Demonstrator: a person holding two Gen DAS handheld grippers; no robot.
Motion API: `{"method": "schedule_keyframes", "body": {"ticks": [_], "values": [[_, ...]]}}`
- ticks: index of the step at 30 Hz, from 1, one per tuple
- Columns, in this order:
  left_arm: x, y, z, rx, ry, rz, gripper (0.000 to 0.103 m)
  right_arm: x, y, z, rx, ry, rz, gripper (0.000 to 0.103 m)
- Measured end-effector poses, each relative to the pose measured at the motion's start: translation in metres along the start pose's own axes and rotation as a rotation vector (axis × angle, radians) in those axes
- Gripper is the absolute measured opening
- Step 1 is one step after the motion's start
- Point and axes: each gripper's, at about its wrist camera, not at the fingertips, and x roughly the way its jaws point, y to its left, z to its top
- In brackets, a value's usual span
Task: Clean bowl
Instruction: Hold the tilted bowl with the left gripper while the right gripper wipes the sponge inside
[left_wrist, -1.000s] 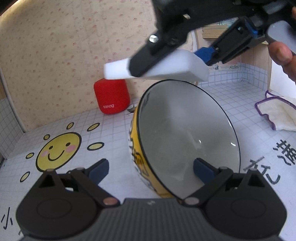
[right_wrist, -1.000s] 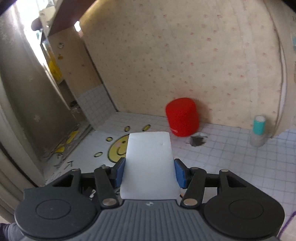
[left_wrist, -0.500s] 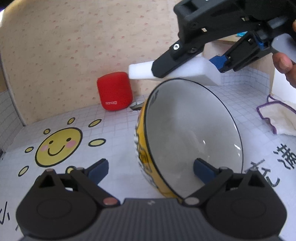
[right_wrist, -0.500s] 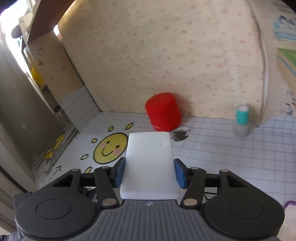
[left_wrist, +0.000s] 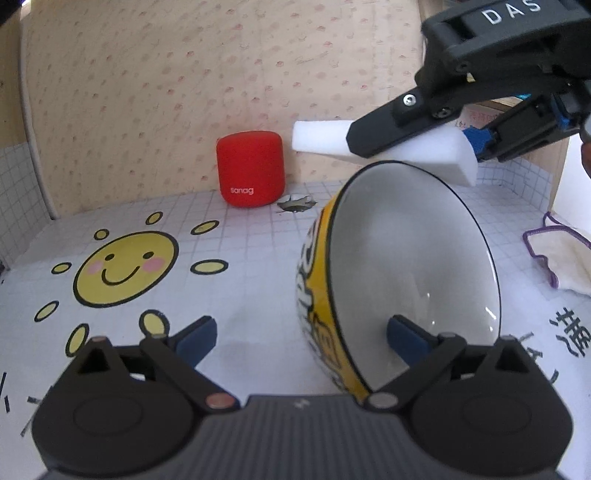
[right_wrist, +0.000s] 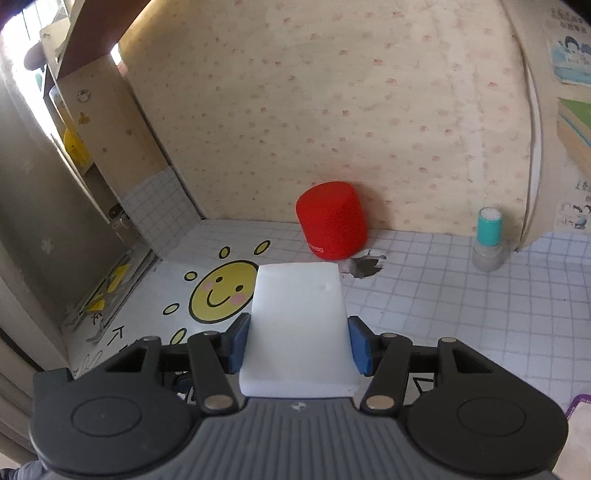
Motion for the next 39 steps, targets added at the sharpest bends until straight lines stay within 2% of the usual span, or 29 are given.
{"method": "schedule_keyframes", "body": {"ticks": [10,12,14,16,19,22,31,39], "values": [[-0.007,0.003,-0.011,-0.03,0.002,-0.031,0.098,0.004,0.022,0.003,-0.057,0.007,-0.001,0.054],[-0.008,0.003,-0.012,-0.024,-0.005,-0.042,0.092,0.003,0.019,0.002,-0.043,0.005,-0.012,0.054],[-0.012,0.005,-0.014,-0.026,-0.024,-0.068,0.077,0.001,0.016,0.001,-0.037,0.003,-0.02,0.054],[-0.015,0.006,-0.015,-0.035,-0.038,-0.071,0.073,0.0,0.016,0.001,-0.033,0.003,-0.022,0.054],[-0.019,0.005,-0.017,-0.039,-0.05,-0.091,0.053,0.0,0.02,0.001,-0.043,0.004,-0.024,0.054],[-0.023,0.004,-0.02,-0.042,-0.058,-0.11,0.041,0.002,0.026,0.001,-0.057,0.007,-0.02,0.054],[-0.027,0.011,-0.023,-0.073,-0.062,-0.126,0.038,0.003,0.042,0.0,-0.088,0.015,-0.018,0.054],[-0.028,0.008,-0.024,-0.062,-0.066,-0.121,0.038,-0.005,0.026,-0.003,-0.024,0.01,-0.063,0.054]]}}
